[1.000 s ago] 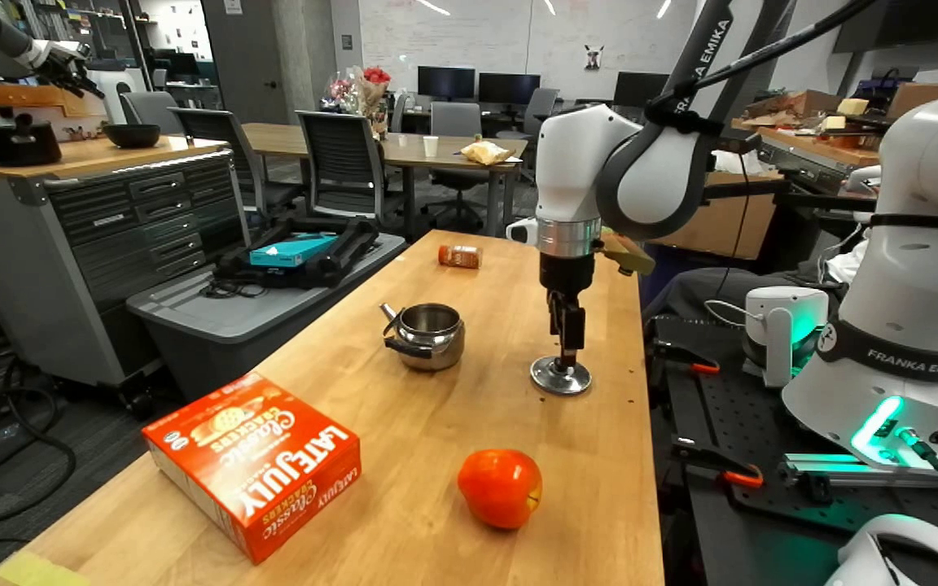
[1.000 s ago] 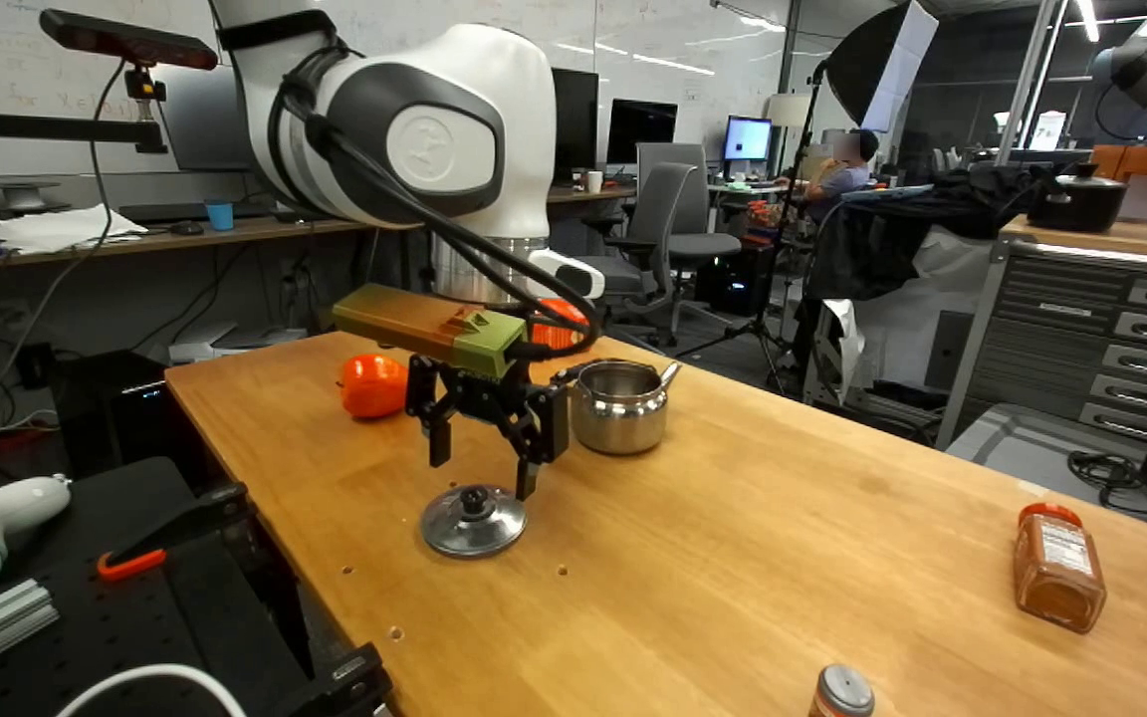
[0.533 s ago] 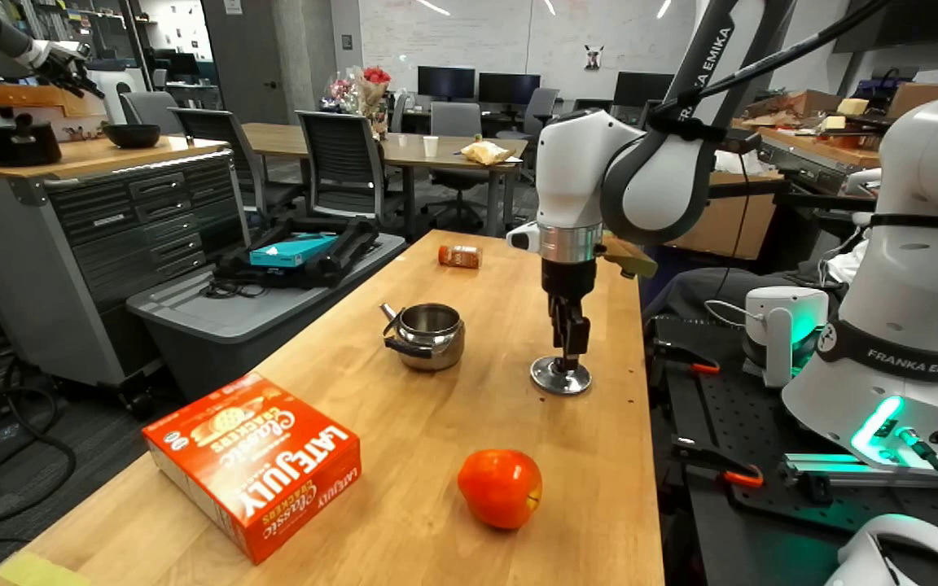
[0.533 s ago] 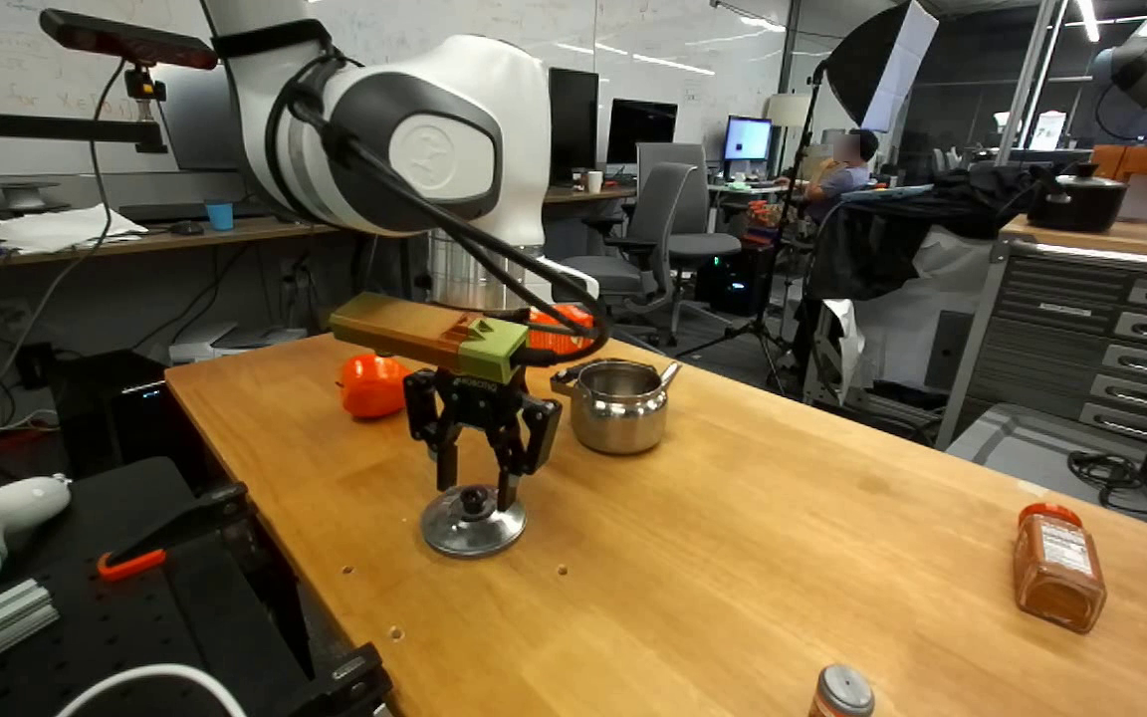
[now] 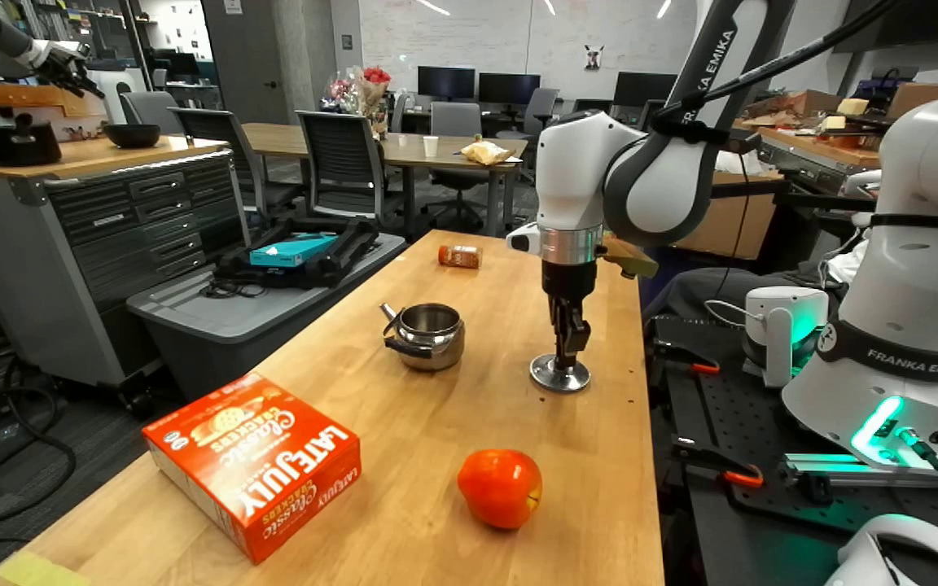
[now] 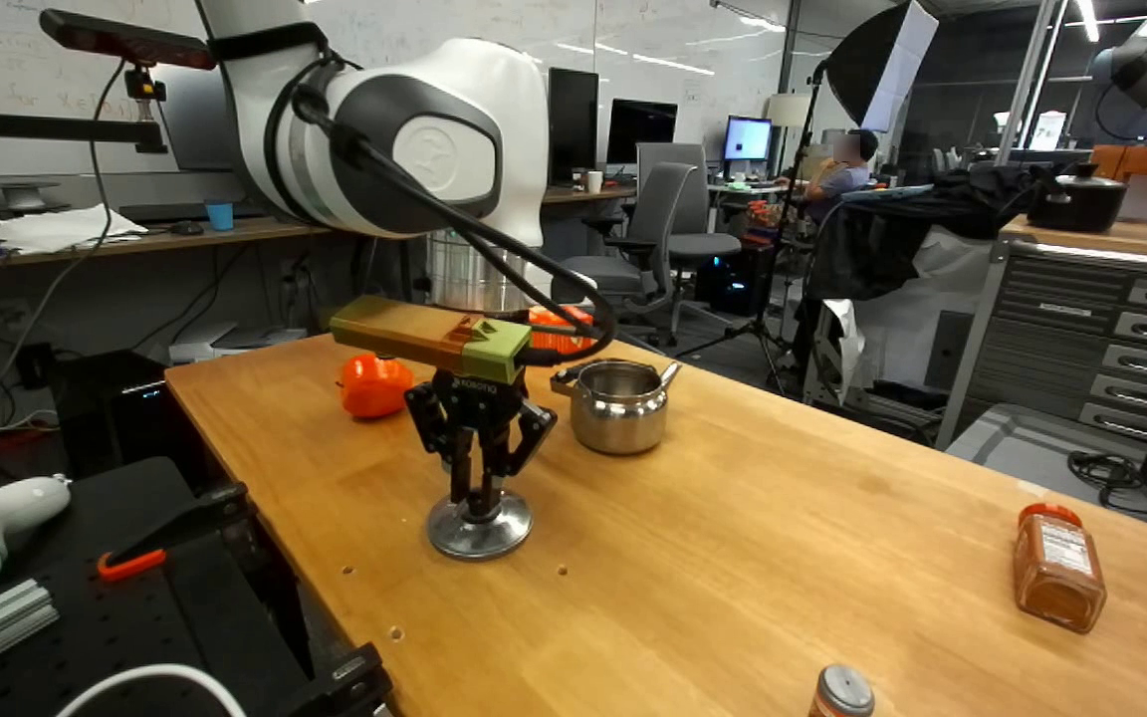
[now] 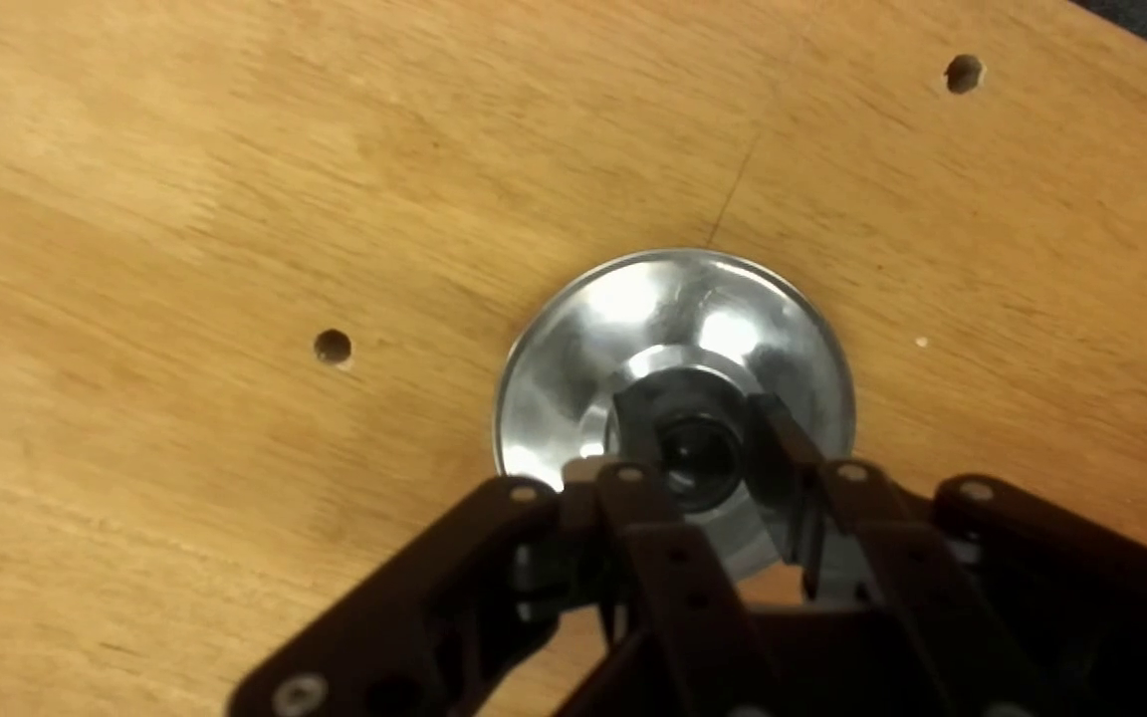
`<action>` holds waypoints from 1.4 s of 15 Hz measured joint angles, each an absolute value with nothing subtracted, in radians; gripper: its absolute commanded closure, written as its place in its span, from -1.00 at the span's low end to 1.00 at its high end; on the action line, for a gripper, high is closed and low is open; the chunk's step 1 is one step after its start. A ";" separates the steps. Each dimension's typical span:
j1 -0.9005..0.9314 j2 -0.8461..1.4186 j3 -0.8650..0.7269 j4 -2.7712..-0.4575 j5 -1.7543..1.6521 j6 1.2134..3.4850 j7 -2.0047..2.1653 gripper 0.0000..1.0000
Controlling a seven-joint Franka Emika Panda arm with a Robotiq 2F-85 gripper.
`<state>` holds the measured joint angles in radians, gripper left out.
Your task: Put the lid on the silver pot
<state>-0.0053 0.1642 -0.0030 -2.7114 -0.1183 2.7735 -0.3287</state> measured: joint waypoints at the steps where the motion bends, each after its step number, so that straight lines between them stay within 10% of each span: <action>1: -0.005 0.164 -0.003 -2.711 -0.120 2.774 -0.329 0.86; 21: -0.033 0.019 0.005 -2.670 -0.029 2.670 -0.411 0.86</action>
<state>-0.0330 0.0185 0.0046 -2.6704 -0.0292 2.6704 -0.4113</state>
